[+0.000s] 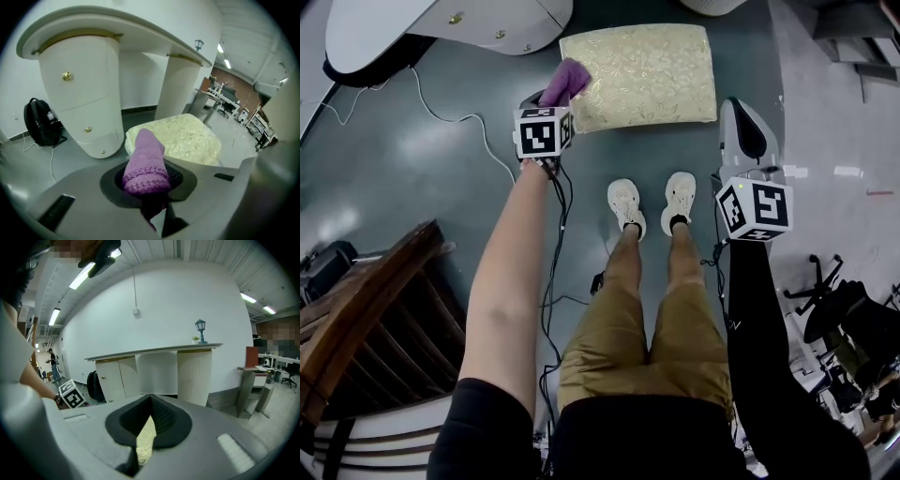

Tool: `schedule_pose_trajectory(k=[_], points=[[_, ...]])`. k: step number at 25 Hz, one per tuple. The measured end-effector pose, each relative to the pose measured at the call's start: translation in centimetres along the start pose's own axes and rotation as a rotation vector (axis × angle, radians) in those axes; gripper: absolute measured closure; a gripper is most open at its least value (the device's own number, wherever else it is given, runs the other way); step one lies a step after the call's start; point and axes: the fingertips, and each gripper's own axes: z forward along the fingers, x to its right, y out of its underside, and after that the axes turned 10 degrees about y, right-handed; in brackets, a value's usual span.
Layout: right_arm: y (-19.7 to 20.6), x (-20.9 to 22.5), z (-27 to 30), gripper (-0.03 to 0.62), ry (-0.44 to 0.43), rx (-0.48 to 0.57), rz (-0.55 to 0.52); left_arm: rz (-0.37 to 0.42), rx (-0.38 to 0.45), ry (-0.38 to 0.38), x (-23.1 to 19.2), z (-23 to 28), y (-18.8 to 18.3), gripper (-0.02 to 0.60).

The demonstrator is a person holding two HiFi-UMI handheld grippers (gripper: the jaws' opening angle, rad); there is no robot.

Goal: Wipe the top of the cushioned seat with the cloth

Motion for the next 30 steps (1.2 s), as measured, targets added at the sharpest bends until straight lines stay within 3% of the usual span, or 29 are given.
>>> schedule_pose_trajectory(k=[3, 7, 11, 14, 17, 20, 24, 30], points=[[0.0, 2.0, -1.1, 0.595, 0.026, 0.009, 0.016, 0.045, 0.057, 0.084, 5.6, 1.0, -2.4, 0.497], [0.3, 4.7, -2.8, 0.594, 0.058, 0.010, 0.043, 0.062, 0.085, 0.256, 15.0, 3.4, -3.8, 0.497], [0.9, 7.6, -3.8, 0.594, 0.074, 0.003, 0.060, 0.013, 0.071, 0.391, 23.4, 7.0, -3.2, 0.497], [1.2, 10.0, -4.6, 0.594, 0.080, -0.005, 0.079, 0.008, 0.024, 0.440, 28.4, 9.7, -2.6, 0.497], [1.4, 12.4, -5.4, 0.594, 0.076, -0.012, 0.089, 0.011, -0.041, 0.432, 31.0, 12.2, -1.9, 0.497], [1.4, 14.6, -5.9, 0.594, 0.068, -0.019, 0.093, -0.050, -0.082, 0.358, 30.6, 13.6, -1.2, 0.497], [1.7, 16.2, -5.8, 0.594, 0.062, -0.020, 0.116, -0.097, -0.079, 0.298, 29.4, 13.4, -0.5, 0.497], [1.4, 13.7, -4.2, 0.594, 0.020, -0.014, 0.128, -0.112, -0.032, 0.204, 24.1, 11.2, -0.2, 0.495]])
